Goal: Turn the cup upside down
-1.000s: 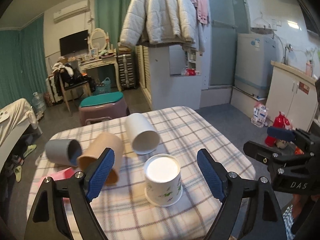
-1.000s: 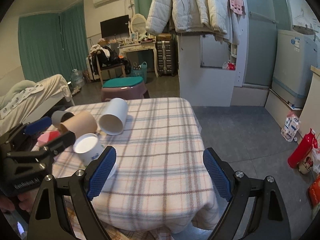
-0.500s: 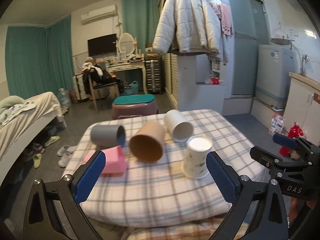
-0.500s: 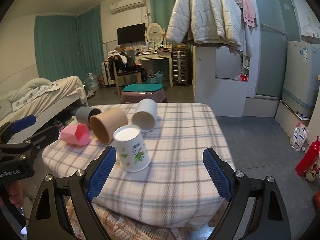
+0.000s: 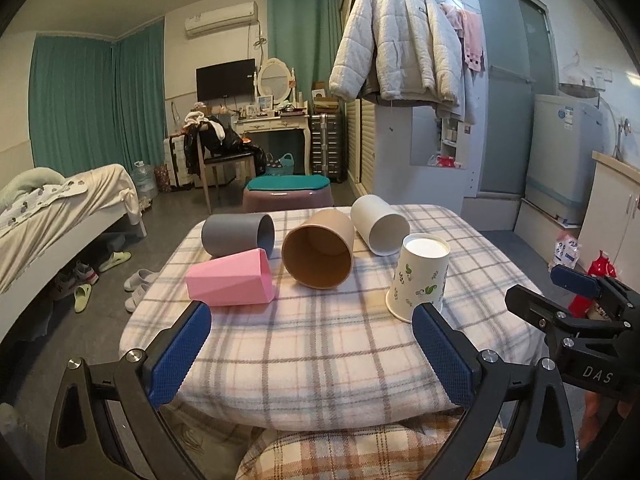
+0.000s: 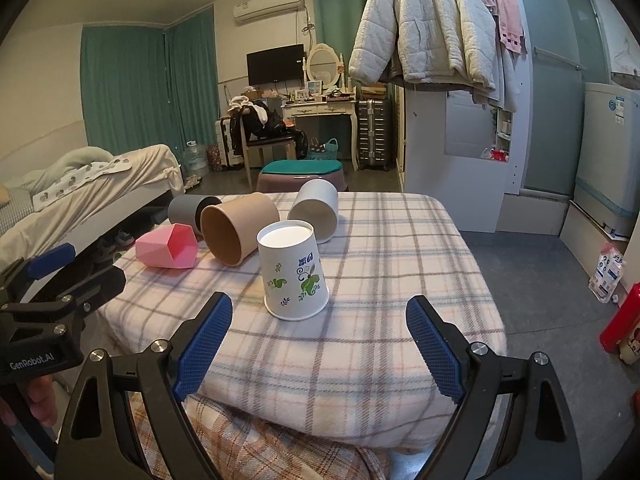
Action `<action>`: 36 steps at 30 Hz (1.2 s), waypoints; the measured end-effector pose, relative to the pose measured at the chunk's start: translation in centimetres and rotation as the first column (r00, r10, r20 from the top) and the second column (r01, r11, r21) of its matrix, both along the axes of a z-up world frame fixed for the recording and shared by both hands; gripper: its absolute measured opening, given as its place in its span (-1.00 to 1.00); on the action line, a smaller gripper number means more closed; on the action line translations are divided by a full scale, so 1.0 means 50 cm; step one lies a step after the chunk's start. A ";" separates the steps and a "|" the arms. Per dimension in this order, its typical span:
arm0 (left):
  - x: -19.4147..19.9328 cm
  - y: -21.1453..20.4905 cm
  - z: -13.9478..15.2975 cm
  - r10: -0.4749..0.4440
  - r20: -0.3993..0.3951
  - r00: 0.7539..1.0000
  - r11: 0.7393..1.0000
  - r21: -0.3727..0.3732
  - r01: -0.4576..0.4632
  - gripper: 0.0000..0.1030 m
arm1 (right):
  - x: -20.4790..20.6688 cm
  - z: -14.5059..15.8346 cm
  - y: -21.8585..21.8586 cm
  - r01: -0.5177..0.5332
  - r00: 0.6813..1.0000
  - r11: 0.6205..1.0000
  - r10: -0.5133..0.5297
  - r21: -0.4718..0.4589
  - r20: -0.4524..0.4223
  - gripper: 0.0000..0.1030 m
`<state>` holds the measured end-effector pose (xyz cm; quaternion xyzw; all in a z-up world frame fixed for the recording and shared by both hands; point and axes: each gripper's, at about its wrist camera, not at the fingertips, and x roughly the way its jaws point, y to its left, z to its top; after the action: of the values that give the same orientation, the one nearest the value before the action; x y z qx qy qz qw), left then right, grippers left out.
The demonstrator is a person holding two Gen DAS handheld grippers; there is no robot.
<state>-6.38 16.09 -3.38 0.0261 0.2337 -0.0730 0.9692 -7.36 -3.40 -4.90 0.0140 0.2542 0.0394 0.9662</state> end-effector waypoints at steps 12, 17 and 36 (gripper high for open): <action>-0.003 -0.015 -0.005 -0.033 -0.014 0.999 0.999 0.006 0.033 1.00 | 0.002 -0.001 -0.013 0.016 1.000 1.000 -0.016 -0.003 -0.001 0.83; -0.005 -0.016 -0.004 -0.033 -0.008 0.999 0.999 0.007 0.033 1.00 | 0.002 0.000 -0.015 0.020 1.000 1.000 -0.020 -0.002 0.000 0.87; -0.001 -0.013 -0.007 -0.007 -0.011 1.000 1.000 0.012 0.007 1.00 | 0.002 -0.001 -0.015 0.020 1.000 1.000 -0.020 0.005 0.000 1.00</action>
<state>-6.41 15.44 -3.75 0.0323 0.2395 -0.0750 0.9674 -7.25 -4.17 -4.94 0.0189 0.2538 0.0303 0.9666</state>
